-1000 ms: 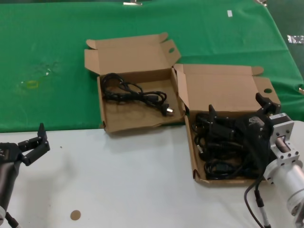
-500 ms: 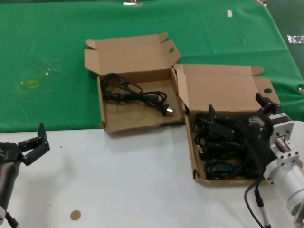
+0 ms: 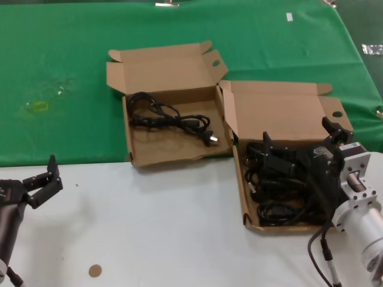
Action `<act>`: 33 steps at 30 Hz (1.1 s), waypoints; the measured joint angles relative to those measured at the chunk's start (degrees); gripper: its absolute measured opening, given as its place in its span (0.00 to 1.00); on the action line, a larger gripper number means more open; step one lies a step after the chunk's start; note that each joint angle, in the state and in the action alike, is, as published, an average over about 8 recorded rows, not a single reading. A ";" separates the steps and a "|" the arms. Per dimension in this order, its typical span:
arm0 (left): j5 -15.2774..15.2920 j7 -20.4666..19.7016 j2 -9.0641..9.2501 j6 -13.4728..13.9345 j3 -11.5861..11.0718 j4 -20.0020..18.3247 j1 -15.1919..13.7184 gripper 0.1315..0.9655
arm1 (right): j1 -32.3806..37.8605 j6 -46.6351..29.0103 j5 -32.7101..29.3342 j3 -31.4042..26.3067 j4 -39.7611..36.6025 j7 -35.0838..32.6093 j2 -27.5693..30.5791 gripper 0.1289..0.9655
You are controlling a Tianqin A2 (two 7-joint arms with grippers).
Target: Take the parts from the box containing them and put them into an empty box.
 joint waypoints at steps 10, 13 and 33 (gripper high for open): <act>0.00 0.00 0.00 0.00 0.00 0.00 0.00 1.00 | 0.00 0.00 0.00 0.00 0.00 0.00 0.00 1.00; 0.00 0.00 0.00 0.00 0.00 0.00 0.00 1.00 | 0.00 0.00 0.00 0.00 0.00 0.00 0.00 1.00; 0.00 0.00 0.00 0.00 0.00 0.00 0.00 1.00 | 0.00 0.00 0.00 0.00 0.00 0.00 0.00 1.00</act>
